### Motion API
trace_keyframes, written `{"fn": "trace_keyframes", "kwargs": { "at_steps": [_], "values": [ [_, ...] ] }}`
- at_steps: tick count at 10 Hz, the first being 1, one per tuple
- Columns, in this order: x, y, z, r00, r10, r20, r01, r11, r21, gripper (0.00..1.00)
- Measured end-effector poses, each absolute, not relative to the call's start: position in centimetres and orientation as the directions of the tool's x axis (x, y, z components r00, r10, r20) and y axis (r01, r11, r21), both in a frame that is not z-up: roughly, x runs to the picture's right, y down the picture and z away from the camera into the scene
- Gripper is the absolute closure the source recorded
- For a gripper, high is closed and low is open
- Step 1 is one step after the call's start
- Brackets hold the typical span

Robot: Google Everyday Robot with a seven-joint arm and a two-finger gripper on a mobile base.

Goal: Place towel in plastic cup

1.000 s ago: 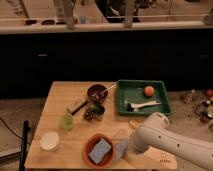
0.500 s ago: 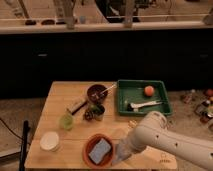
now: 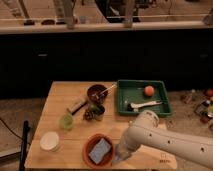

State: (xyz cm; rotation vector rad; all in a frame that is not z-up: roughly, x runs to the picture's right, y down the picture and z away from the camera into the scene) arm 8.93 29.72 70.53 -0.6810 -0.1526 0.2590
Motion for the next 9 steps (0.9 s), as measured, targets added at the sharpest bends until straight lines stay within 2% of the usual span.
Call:
{"fn": "trace_keyframes", "kwargs": {
  "at_steps": [2,6,9],
  "values": [
    [9.2,29.7,70.3,0.961,0.276,0.018,-0.205,0.754,-0.625,0.2],
    [10.3,29.8,70.1,0.958,0.284,-0.026,-0.243,0.764,-0.597,0.2],
    [10.8,31.1,71.3,0.951,0.307,-0.033,-0.267,0.766,-0.585,0.2]
  ]
}}
